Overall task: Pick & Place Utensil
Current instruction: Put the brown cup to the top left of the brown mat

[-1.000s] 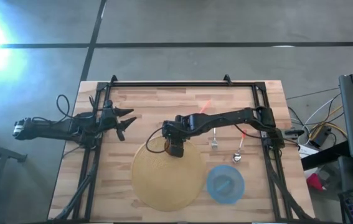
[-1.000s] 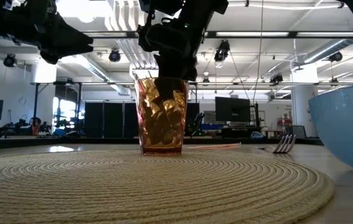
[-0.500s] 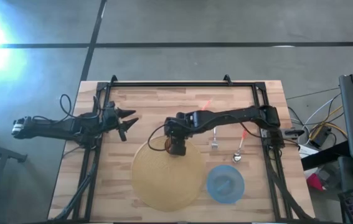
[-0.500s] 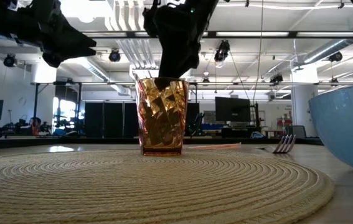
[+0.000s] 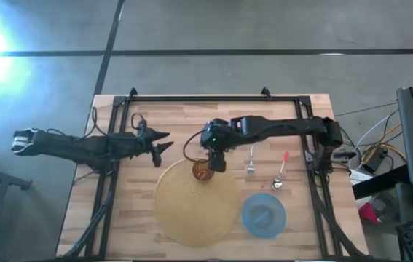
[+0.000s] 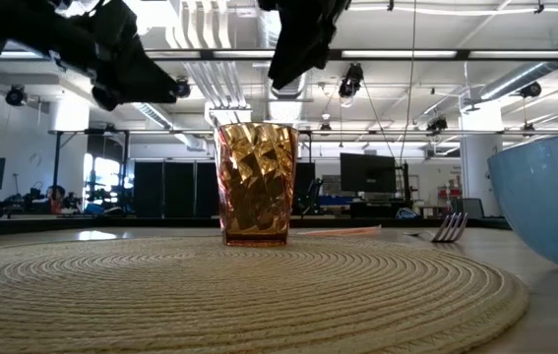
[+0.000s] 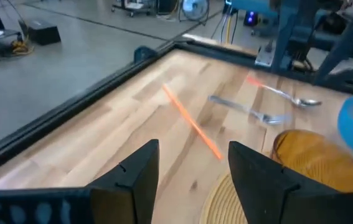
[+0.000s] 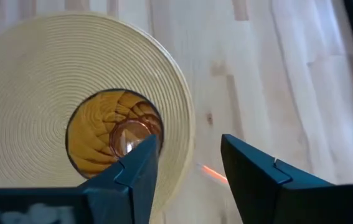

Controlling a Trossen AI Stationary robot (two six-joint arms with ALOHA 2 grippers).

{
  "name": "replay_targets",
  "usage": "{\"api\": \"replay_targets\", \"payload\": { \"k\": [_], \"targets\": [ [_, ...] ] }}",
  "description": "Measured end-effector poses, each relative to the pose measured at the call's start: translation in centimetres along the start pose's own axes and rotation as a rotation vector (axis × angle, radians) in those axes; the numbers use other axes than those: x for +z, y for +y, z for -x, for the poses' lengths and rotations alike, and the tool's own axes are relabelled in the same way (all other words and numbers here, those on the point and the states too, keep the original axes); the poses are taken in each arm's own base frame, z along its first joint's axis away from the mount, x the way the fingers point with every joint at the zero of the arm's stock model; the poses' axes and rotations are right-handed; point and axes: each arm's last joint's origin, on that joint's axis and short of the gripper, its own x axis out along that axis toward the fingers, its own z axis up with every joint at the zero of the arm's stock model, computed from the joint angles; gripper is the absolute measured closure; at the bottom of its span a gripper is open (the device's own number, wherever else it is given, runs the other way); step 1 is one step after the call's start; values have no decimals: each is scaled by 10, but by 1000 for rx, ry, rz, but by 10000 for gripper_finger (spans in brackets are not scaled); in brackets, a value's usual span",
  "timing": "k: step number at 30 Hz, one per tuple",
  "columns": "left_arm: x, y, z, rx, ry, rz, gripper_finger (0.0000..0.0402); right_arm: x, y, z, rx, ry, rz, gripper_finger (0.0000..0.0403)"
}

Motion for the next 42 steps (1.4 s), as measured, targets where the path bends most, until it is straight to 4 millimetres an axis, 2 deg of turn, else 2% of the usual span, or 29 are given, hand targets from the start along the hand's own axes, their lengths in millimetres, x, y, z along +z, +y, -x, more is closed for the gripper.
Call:
{"api": "replay_targets", "payload": {
  "k": [4, 9, 18, 27, 35, 42],
  "targets": [
    [6, -7, -11, 11, 40, -14, 216, -1, -6, 14, -6, -15, 21, 240],
    [25, -17, -22, 11, 52, -19, 216, -8, -13, 27, -40, 8, 25, 247],
    [55, -32, -37, 50, 247, -58, 216, -25, -18, 42, -95, 85, 96, 255],
    [86, -48, -50, 3, 366, 2, 216, -64, -21, 56, -98, 116, 41, 258],
    [116, -60, -61, -27, 449, 24, 216, -92, -23, 66, -95, 40, -6, 270],
    [123, -69, -75, -6, 593, -3, 216, -110, -25, 74, -88, -43, -74, 273]
  ]
}}
